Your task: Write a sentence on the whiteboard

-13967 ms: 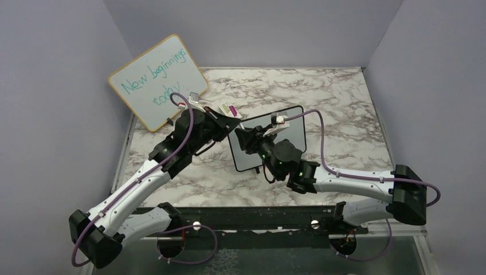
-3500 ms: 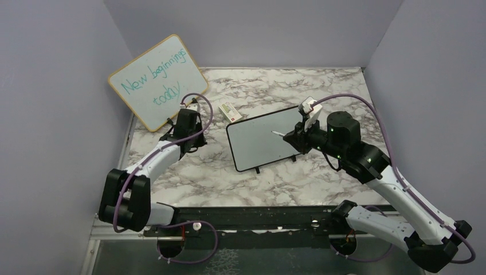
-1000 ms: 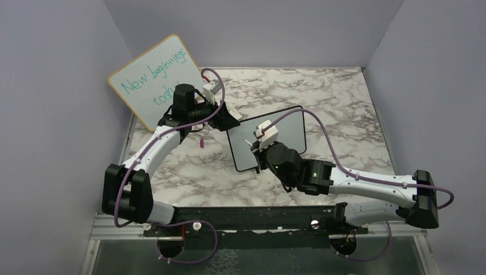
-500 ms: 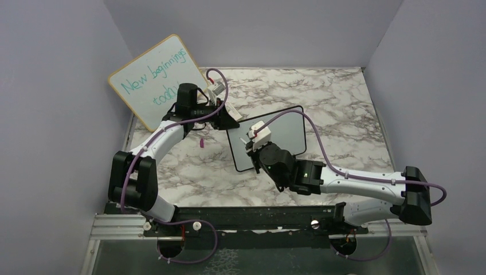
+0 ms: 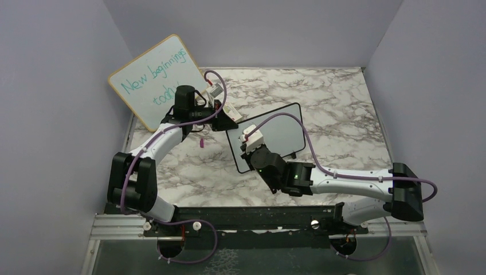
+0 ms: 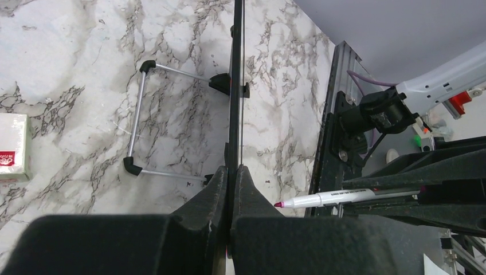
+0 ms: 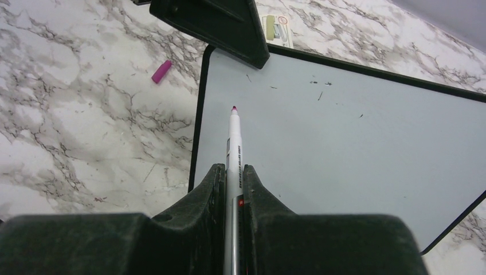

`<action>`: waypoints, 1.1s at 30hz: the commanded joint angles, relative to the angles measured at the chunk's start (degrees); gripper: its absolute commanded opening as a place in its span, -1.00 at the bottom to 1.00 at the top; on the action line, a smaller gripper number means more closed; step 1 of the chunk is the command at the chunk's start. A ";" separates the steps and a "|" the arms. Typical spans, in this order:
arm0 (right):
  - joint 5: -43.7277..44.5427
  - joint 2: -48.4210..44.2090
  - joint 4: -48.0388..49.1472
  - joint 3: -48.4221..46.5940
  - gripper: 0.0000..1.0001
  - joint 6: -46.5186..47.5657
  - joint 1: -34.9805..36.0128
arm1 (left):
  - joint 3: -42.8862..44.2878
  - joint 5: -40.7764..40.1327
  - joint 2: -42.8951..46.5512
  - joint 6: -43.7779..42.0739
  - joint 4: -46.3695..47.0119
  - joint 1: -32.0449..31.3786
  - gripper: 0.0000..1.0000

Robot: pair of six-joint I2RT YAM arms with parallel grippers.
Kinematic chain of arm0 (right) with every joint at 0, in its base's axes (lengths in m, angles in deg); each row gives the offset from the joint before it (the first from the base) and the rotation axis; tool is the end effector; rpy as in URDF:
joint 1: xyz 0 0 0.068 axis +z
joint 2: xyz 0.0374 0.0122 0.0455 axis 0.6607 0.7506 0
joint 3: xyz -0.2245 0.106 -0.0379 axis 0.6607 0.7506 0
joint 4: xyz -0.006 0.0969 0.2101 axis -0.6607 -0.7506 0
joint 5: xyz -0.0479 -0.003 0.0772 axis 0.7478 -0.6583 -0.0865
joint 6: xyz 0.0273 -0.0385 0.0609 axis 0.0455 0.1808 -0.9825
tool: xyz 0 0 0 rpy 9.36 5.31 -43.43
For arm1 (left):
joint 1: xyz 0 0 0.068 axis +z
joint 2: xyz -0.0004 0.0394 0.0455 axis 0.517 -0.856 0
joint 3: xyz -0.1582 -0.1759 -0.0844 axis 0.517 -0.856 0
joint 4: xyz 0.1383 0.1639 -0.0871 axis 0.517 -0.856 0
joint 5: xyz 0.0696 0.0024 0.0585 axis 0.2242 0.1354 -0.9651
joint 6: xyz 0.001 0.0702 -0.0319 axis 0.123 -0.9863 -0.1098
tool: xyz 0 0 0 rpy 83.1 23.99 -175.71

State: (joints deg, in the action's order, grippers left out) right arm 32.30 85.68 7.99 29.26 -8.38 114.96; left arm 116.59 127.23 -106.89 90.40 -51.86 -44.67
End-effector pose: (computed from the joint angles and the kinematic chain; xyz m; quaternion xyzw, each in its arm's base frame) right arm 0.1260 0.2732 0.2763 -0.2626 0.7550 0.1089 0.5909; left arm 0.2911 -0.1297 0.2554 0.2873 0.7238 -0.5235 0.3458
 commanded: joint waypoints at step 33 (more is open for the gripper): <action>6.32 8.06 1.04 -8.51 -0.99 -0.95 1.54 | -2.67 -1.38 3.03 -4.60 -2.20 0.60 -1.00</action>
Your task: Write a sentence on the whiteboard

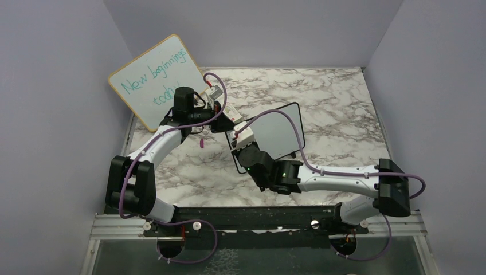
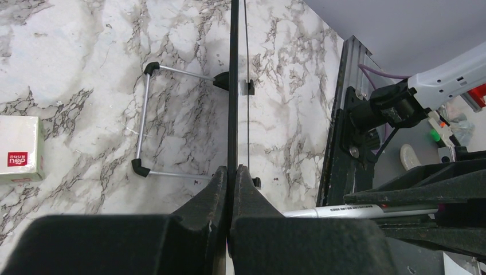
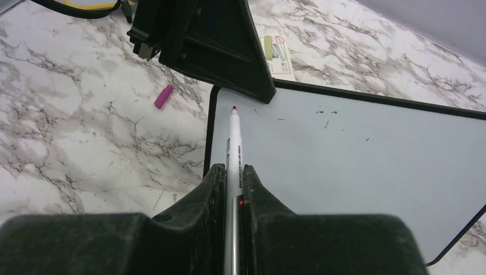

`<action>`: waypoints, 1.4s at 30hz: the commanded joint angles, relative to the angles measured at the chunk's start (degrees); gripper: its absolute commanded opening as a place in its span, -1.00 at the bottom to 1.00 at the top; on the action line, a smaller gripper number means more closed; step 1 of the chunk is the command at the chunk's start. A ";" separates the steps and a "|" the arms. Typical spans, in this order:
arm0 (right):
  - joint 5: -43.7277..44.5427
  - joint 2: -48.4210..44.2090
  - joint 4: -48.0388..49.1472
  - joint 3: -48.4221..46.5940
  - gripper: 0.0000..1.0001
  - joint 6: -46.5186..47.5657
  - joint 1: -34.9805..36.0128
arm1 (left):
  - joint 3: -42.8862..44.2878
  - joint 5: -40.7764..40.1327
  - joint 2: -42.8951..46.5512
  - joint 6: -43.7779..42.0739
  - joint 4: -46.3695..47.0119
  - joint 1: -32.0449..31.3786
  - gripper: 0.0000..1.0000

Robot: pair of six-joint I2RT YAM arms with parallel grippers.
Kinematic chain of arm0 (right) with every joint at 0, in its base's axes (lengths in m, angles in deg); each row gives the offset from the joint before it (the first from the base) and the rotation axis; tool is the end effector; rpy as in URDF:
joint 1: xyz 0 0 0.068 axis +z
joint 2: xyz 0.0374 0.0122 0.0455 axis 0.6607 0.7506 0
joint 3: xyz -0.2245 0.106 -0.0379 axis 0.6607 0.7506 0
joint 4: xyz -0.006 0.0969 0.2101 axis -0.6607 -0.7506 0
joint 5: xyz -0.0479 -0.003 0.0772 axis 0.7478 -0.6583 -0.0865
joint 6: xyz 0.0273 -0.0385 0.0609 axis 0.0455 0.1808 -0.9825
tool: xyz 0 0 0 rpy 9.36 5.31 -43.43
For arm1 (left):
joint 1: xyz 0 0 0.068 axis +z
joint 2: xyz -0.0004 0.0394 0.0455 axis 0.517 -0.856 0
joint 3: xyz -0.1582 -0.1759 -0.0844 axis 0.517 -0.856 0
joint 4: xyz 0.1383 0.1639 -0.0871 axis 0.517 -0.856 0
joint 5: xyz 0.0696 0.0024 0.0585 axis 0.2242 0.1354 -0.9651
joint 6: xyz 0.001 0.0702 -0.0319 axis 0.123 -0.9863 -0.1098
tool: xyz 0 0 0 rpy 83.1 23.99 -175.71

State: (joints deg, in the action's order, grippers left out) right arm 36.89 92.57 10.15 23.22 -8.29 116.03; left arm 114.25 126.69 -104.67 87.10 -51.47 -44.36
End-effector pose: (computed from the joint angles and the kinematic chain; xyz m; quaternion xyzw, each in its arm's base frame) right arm 0.1313 0.2993 0.2819 -0.2396 0.7509 0.0926 0.6084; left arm 0.2833 -0.1258 0.2544 0.3050 0.7171 -0.5089 0.3657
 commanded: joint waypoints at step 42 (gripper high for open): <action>-0.47 4.90 -11.84 -5.04 -0.99 -9.10 -1.72 | 0.02 1.03 -0.04 -1.11 -2.59 0.24 -1.00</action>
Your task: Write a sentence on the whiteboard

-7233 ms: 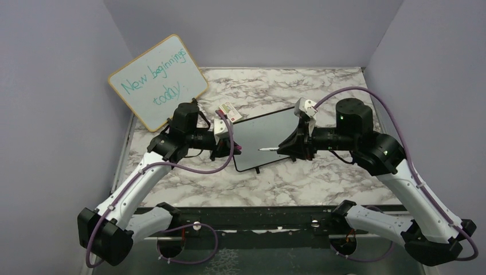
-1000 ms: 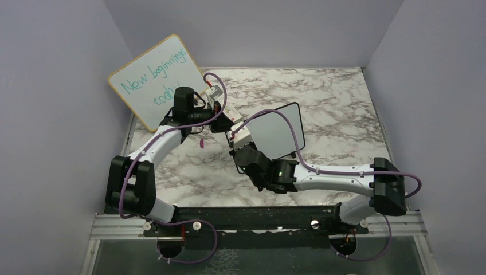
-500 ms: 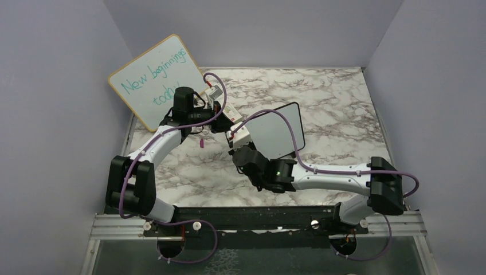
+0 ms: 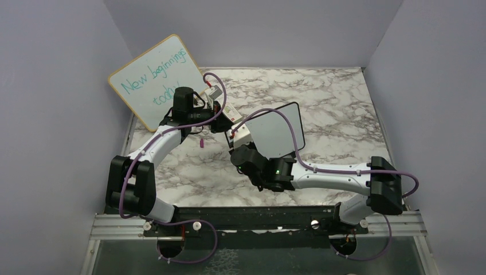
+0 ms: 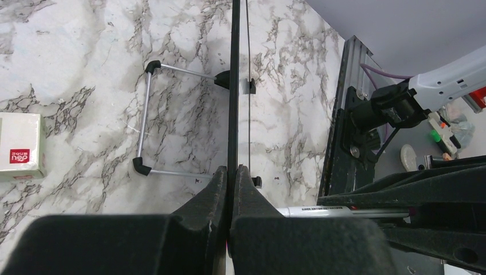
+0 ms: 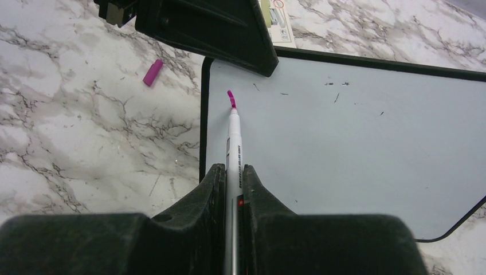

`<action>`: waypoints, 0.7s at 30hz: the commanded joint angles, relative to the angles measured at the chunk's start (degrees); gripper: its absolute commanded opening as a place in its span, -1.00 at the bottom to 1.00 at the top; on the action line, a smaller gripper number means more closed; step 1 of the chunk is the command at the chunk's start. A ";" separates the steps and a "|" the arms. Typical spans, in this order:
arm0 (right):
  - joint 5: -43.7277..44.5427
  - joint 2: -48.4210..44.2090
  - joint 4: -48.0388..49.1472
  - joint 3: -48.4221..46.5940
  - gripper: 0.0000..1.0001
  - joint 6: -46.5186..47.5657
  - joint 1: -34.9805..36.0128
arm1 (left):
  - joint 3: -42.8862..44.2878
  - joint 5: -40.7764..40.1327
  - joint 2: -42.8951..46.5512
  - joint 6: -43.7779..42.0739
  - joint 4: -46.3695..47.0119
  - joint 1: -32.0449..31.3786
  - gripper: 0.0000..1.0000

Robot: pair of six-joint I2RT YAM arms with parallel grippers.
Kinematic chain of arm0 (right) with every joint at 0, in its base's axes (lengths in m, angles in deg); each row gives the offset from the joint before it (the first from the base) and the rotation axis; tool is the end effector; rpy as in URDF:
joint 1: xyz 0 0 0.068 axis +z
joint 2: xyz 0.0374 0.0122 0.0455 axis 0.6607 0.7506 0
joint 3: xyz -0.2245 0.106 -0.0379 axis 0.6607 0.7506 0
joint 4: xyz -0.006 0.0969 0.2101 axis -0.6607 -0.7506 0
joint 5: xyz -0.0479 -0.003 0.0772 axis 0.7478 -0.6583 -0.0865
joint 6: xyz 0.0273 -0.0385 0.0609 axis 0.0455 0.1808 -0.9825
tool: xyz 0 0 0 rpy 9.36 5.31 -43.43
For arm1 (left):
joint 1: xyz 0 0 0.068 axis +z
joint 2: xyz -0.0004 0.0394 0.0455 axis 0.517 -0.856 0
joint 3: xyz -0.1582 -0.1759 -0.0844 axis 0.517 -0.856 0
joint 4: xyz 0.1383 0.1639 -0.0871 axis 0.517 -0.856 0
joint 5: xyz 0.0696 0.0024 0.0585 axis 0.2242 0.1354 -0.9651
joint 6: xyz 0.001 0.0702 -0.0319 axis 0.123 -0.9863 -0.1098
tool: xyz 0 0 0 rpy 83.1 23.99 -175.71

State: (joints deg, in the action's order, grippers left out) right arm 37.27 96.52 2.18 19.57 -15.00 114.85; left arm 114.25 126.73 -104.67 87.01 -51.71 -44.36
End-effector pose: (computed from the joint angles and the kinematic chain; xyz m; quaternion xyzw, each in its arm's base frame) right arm 0.1403 0.3051 0.2666 -0.2242 0.7842 0.0701 0.5743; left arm 0.2831 -0.1258 0.2541 0.3049 0.7177 -0.5091 0.3644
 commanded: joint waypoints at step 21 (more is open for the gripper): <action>-5.30 1.26 -9.98 -1.93 -1.00 -6.28 -0.54 | 0.10 0.91 -0.35 -0.81 -2.35 0.24 -1.00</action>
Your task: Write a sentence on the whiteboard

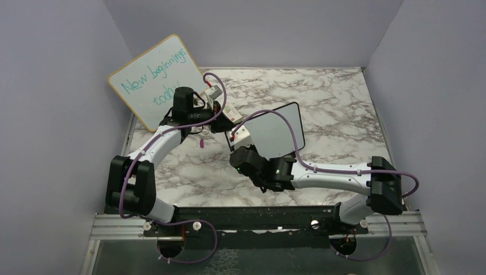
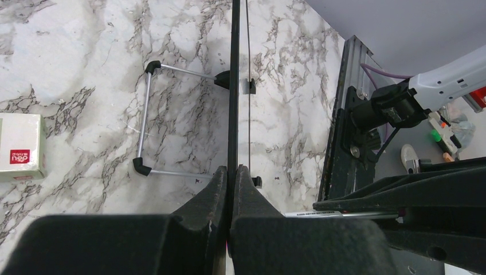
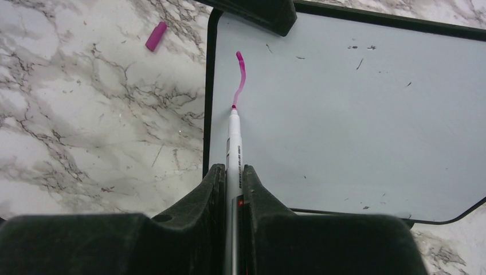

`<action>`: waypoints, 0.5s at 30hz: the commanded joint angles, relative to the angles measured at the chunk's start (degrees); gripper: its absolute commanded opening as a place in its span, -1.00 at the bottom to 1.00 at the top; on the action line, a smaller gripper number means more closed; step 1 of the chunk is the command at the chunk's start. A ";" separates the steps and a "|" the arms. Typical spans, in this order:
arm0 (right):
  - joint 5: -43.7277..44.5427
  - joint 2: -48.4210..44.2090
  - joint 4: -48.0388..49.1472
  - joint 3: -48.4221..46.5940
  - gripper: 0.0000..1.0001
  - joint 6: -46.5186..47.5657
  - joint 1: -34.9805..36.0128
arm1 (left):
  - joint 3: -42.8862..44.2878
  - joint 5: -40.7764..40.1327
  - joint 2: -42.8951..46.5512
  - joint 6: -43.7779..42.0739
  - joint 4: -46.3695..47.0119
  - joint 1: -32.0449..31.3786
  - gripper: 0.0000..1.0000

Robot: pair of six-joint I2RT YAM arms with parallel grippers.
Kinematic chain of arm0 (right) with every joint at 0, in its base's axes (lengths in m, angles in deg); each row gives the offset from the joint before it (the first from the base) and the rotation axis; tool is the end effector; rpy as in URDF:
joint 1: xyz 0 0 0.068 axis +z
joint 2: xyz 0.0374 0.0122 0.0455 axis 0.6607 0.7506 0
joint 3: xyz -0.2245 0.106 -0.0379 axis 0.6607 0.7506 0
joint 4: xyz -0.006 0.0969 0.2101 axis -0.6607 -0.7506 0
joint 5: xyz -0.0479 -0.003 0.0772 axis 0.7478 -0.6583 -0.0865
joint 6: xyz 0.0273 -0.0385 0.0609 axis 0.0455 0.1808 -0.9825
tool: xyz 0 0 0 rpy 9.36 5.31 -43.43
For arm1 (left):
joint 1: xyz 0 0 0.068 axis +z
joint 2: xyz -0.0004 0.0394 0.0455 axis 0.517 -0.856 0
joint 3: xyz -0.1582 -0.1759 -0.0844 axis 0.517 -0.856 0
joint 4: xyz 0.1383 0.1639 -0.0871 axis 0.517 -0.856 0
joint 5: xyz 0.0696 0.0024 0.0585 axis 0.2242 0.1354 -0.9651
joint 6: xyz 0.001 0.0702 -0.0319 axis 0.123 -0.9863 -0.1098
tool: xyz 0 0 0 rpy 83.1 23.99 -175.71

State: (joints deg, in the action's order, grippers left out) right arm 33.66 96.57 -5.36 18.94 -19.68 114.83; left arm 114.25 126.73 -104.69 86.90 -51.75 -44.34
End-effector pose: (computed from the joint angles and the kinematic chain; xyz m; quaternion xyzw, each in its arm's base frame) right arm 0.1362 0.3012 0.2549 -0.2398 0.8098 0.0724 0.5304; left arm 0.2832 -0.1257 0.2539 0.3052 0.7177 -0.5088 0.3646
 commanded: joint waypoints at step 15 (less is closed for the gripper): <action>-1.39 -3.90 1.42 0.81 -0.99 -0.64 -0.52 | 0.10 0.84 -0.58 -0.61 -2.31 0.21 -1.00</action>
State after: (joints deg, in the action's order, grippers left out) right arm 32.15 96.22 -7.35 18.98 -21.07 114.76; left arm 114.25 126.77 -104.69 86.92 -51.75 -44.34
